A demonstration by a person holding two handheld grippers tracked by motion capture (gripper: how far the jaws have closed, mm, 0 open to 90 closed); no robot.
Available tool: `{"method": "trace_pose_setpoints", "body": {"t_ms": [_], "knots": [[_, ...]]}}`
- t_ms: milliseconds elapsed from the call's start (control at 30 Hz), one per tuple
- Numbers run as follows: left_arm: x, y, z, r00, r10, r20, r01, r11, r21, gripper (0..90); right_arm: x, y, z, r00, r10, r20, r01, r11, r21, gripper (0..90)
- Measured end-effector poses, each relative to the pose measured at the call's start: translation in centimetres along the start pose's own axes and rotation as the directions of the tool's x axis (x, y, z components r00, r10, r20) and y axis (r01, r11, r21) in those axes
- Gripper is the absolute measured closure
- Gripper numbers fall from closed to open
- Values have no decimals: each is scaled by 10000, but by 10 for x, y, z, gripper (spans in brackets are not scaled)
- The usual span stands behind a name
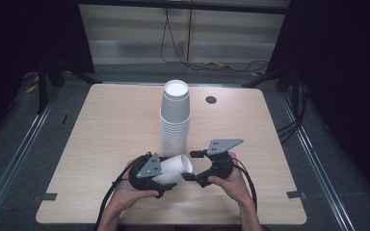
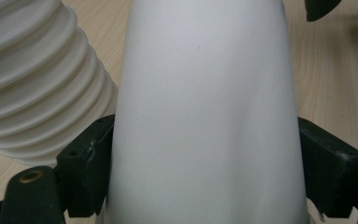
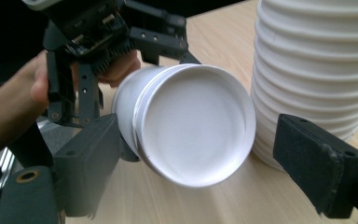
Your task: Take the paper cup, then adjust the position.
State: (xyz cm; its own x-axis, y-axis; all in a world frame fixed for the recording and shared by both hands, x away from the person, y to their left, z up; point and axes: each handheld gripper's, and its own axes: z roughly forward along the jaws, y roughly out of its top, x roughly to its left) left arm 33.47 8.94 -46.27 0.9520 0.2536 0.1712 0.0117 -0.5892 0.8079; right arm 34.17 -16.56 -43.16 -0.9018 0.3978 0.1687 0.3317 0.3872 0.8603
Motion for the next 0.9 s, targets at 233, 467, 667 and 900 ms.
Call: {"method": "trace_pose_setpoints", "body": {"t_ms": [233, 467, 667, 900], "knots": [[1, 2, 1, 9995, 300, -21, -299, 9990, 330, 163, -3, 11, 5, 9998, -145, -96, 150, 9980, 608, 150], [1, 5, 1, 9982, 602, -53, -597, 9956, 718, 165, -4, 15, 13, 9996, -196, -226, 223, 9915, 1284, 151], [-1, 10, 3, 9962, 870, 107, -876, 9908, 1029, 166, -5, 16, 17, 9992, -202, -331, 254, 9860, 1650, 153], [-1, 15, 7, 9922, 1217, 258, -1243, 9806, 1515, 166, -5, 16, 19, 9989, -303, -369, 368, 9808, 1915, 167]]}}
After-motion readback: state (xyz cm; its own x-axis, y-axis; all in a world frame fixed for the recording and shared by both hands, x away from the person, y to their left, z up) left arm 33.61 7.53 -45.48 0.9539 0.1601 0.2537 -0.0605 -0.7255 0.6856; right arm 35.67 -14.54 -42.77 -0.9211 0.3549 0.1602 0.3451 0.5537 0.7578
